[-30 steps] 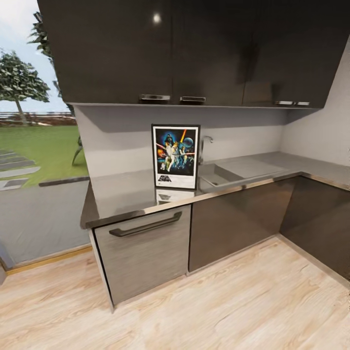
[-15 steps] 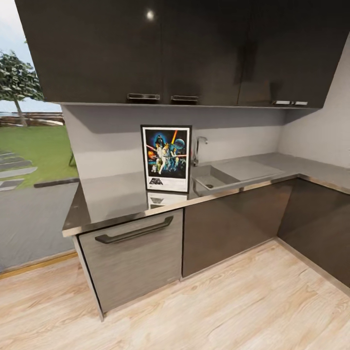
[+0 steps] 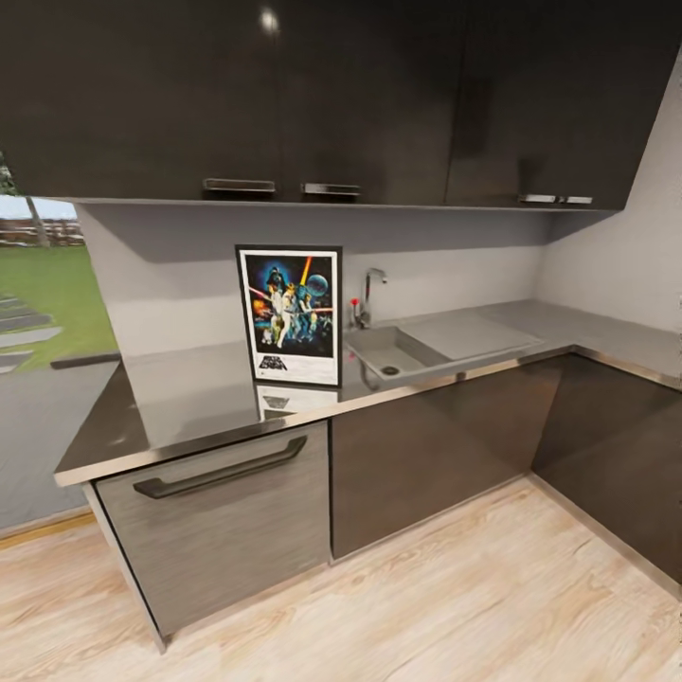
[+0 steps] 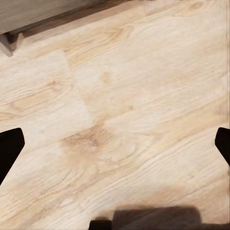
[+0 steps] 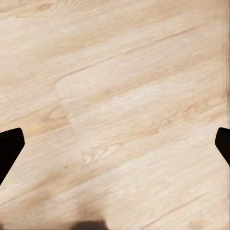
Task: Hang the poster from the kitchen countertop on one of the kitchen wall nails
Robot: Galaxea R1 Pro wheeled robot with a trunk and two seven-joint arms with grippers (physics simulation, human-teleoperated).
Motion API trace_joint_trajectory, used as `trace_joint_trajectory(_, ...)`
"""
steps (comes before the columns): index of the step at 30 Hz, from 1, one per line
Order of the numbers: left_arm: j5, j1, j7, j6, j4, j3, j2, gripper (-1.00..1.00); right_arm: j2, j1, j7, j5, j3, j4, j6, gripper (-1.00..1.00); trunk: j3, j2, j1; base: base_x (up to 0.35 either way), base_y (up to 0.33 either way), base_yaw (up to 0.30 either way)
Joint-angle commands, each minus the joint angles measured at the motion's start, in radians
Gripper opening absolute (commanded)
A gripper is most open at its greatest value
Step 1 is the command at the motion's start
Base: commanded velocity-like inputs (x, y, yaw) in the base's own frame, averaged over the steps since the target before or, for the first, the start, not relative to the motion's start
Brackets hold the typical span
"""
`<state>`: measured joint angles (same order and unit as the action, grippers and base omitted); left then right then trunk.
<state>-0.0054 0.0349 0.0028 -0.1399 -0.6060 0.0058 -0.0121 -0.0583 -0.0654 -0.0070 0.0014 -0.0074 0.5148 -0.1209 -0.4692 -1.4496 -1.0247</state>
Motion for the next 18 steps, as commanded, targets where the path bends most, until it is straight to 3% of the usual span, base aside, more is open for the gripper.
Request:
trace_joint_trajectory(1, -0.001, 0.000, 0.000, -0.001, -0.001, 0.000, 0.000, 1.00, 0.000, -0.001, -0.001, 0.000, 0.000, -0.001, -0.003, 1.00, -0.001, 0.000, 0.000, 0.118, -0.316, 0.000)
trace_joint_trajectory(18, -0.002, 0.000, 0.001, -0.002, 0.033, -0.004, -0.002, 1.00, 0.000, -0.001, -0.001, 0.000, 0.000, -0.001, -0.003, 1.00, -0.001, 0.000, 0.000, 0.025, -0.323, 0.000)
